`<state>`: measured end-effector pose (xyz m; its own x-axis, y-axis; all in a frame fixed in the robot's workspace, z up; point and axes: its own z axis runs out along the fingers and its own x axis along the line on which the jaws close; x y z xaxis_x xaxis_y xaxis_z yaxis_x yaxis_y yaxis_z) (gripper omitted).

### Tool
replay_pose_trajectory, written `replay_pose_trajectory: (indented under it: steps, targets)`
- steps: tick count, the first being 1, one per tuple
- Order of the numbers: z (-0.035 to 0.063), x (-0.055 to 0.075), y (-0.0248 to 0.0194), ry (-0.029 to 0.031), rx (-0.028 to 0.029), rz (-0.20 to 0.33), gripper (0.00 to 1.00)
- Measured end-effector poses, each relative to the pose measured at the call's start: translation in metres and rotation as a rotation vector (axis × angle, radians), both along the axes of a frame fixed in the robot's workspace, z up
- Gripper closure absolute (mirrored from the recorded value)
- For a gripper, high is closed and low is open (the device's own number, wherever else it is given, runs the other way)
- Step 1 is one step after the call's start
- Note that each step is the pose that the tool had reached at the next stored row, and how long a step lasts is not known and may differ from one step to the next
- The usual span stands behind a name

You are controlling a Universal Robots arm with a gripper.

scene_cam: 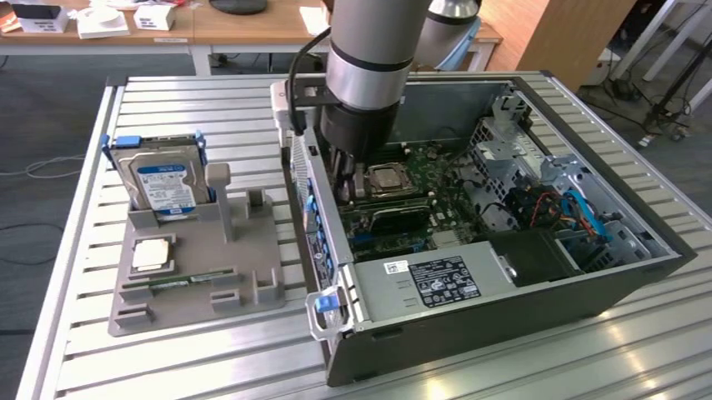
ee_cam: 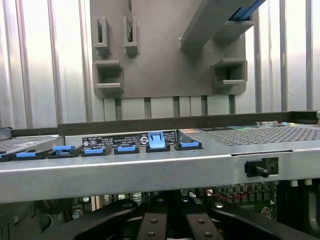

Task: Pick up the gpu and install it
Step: 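Press down on the gpu until it lock into place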

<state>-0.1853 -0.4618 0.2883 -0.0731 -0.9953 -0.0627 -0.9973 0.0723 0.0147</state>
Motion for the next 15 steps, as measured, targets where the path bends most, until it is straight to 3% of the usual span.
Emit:
replay_pose_trajectory:
  steps: [10, 15]
  targets:
    - [0.0146, 0.002, 0.0000, 0.0108, 0.0000, 0.000, 0.89]
    - [0.0151, 0.002, 0.0000, 0.0116, 0.0000, 0.000, 0.89]
